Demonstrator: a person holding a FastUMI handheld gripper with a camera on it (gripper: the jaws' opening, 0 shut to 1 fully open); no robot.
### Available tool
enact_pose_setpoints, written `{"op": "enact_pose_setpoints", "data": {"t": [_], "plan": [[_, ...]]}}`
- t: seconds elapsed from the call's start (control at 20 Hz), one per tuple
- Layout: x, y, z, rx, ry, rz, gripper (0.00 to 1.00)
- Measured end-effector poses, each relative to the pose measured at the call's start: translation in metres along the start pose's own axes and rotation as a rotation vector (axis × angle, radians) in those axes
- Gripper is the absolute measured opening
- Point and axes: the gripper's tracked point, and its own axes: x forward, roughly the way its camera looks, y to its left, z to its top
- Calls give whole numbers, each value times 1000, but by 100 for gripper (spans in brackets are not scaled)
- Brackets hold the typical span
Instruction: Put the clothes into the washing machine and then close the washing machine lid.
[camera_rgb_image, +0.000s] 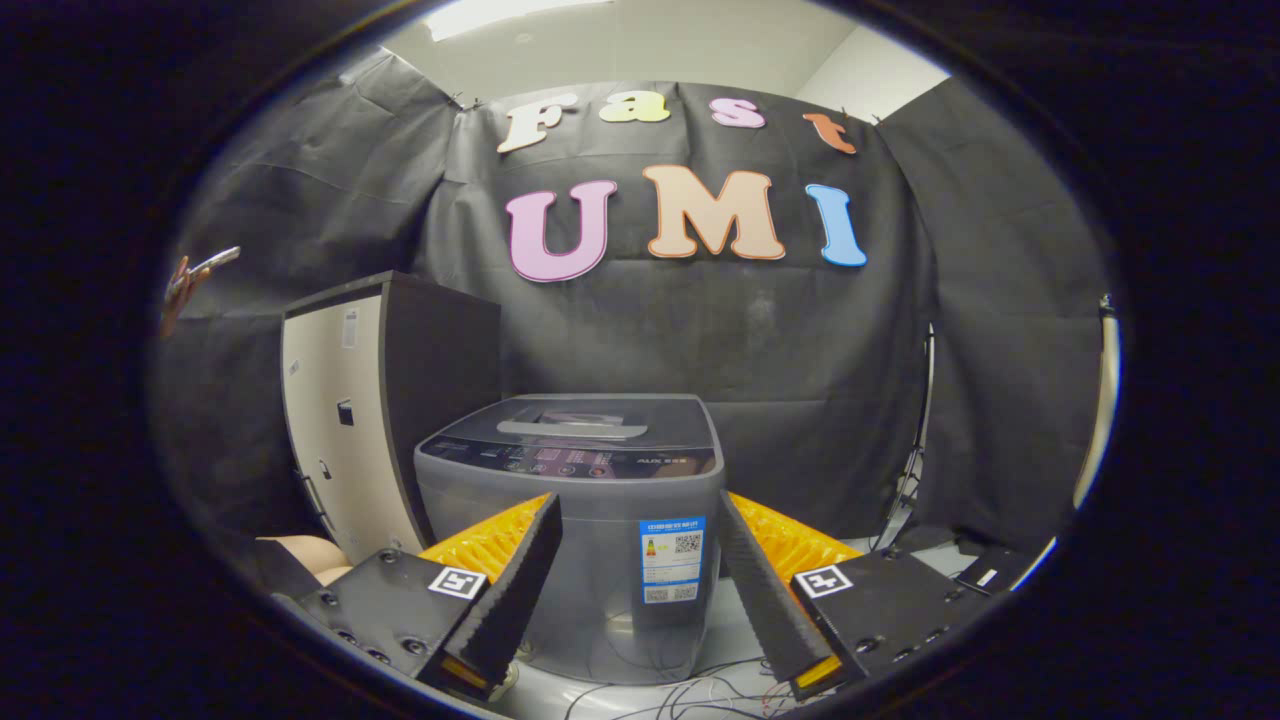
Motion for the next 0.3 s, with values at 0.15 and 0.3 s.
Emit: {"op": "enact_pose_setpoints", "data": {"t": [0.15, 0.3], "plan": [[-1, 0, 0, 0, 0, 0, 96], [0, 0, 0, 0, 0, -1, 96]]}}
